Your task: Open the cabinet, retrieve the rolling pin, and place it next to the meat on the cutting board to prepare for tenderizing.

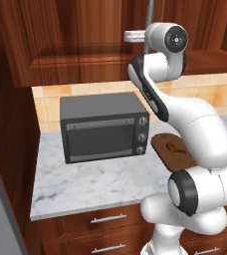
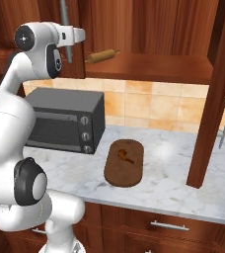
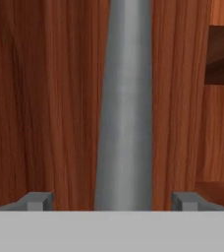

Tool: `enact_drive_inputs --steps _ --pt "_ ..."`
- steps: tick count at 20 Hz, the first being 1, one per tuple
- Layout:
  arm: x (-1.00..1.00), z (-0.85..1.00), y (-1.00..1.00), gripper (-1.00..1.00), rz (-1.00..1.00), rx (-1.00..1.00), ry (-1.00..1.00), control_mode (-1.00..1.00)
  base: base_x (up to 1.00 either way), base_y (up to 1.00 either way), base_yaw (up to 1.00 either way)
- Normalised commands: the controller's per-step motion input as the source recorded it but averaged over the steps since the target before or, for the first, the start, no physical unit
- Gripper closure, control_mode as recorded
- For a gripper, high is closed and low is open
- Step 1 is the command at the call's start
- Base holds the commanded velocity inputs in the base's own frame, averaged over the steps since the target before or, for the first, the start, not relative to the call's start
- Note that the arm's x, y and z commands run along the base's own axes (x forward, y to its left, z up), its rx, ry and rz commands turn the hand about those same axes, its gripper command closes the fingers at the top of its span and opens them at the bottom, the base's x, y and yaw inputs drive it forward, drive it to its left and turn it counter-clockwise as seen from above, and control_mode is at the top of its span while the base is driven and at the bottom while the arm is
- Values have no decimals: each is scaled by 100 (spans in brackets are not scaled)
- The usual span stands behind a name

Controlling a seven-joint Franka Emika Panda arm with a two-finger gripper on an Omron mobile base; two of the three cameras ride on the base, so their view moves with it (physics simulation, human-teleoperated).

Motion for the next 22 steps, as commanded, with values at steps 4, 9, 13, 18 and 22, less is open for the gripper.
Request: enact_drive_inputs --steps 4,9,13,18,22 --pt "3 0 2 -100 0 0 1 -100 0 0 0" --pt "2 -1 1 -100 0 0 0 -100 0 0 0" --pt "1 -4 0 -100 0 0 0 -100 0 0 0" --pt "12 -2 -11 -100 3 0 0 -100 0 0 0" --pt "6 -9 -34 -100 7 0 0 -100 0 0 0"
